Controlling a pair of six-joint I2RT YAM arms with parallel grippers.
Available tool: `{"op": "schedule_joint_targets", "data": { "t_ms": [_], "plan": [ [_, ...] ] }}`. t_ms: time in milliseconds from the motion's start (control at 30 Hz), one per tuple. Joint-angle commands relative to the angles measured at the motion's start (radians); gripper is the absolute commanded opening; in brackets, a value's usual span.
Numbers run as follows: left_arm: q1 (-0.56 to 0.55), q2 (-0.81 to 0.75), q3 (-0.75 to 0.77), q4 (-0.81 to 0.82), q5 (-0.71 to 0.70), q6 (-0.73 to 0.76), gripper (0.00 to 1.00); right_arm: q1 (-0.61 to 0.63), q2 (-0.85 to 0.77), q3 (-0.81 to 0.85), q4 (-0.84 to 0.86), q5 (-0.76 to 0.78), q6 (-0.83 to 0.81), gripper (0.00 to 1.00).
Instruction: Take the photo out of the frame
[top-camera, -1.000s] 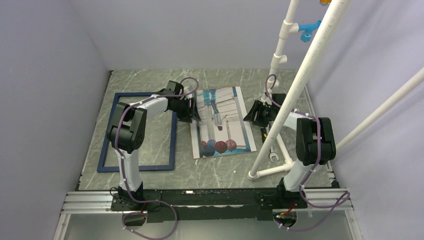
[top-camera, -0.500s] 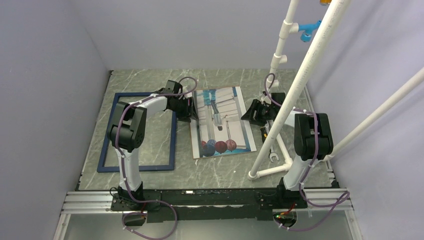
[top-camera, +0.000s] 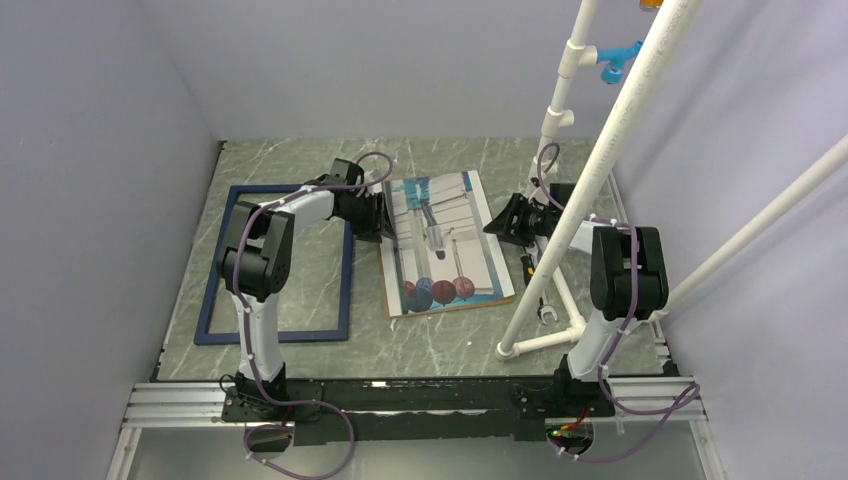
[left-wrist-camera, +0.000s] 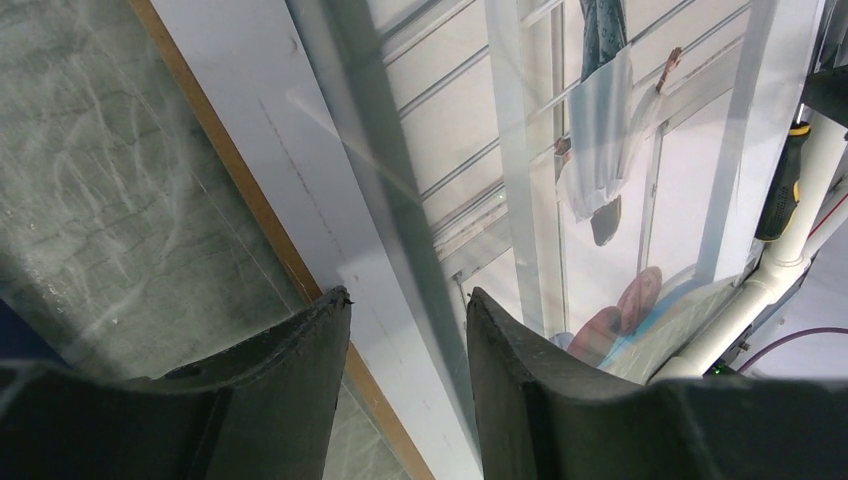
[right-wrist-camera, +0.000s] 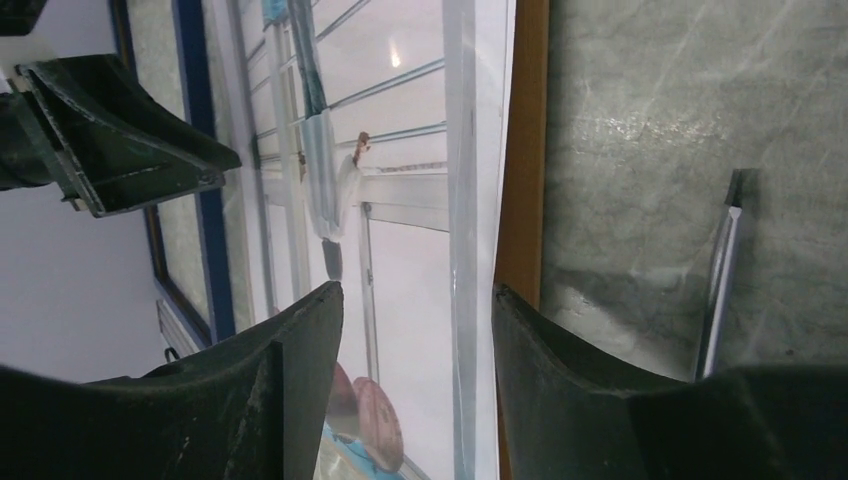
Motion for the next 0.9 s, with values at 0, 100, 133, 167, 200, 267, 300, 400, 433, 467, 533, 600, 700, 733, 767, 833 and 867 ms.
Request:
{"op": "schedule_joint_targets", "data": {
  "t_ms": [0,100,133,167,200,267,300,400,433,467,533,600,700,733,767,833,867],
  "plan": [
    [0.003,0.069,-0.02,-0.05,-0.103,0.028,0.53,0.006,-0.002,-0.004,0.091,-0.105,0.043,0.55],
    [0.003,0.074,-0.018,-0.052,-0.104,0.03,0.52,0.006,0.013,-0.009,0.107,-0.123,0.061,0.46],
    [0.003,0.075,-0.018,-0.053,-0.103,0.03,0.52,0.006,0.016,-0.014,0.116,-0.124,0.068,0.44],
    [0.003,0.075,-0.018,-0.054,-0.103,0.032,0.52,0.006,0.018,-0.016,0.118,-0.124,0.072,0.44],
    [0.003,0.075,-0.018,-0.053,-0.103,0.032,0.52,-0.019,0.021,-0.017,0.12,-0.126,0.075,0.43],
    [0.003,0.077,-0.015,-0.054,-0.103,0.033,0.52,-0.027,0.025,-0.022,0.137,-0.135,0.088,0.42],
    [0.003,0.077,-0.014,-0.057,-0.103,0.035,0.52,-0.028,0.025,-0.024,0.139,-0.14,0.091,0.42],
    [0.001,0.074,-0.013,-0.06,-0.112,0.04,0.52,-0.034,0.021,-0.026,0.115,-0.126,0.082,0.43],
    [0.002,0.073,-0.013,-0.06,-0.113,0.041,0.52,-0.036,0.02,-0.029,0.113,-0.127,0.08,0.43],
    [0.002,0.072,-0.012,-0.061,-0.116,0.042,0.51,-0.042,0.019,-0.038,0.124,-0.132,0.085,0.43],
    [0.002,0.074,-0.01,-0.065,-0.124,0.044,0.52,-0.048,0.023,-0.058,0.15,-0.149,0.101,0.44],
    [0.002,0.077,-0.008,-0.071,-0.129,0.045,0.52,-0.05,0.03,-0.061,0.155,-0.17,0.105,0.47],
    [0.002,0.081,-0.001,-0.078,-0.135,0.049,0.52,-0.051,0.019,-0.074,0.159,-0.178,0.103,0.54],
    [0.001,0.08,-0.001,-0.079,-0.138,0.05,0.53,-0.051,0.011,-0.078,0.152,-0.174,0.096,0.56],
    [0.002,0.078,-0.002,-0.079,-0.14,0.051,0.53,-0.051,0.004,-0.082,0.148,-0.169,0.09,0.58],
    [0.002,0.073,-0.003,-0.077,-0.139,0.05,0.54,-0.05,-0.002,-0.08,0.14,-0.164,0.089,0.58],
    [0.002,0.071,-0.002,-0.078,-0.135,0.048,0.54,-0.051,0.003,-0.076,0.141,-0.167,0.092,0.58]
  ]
}}
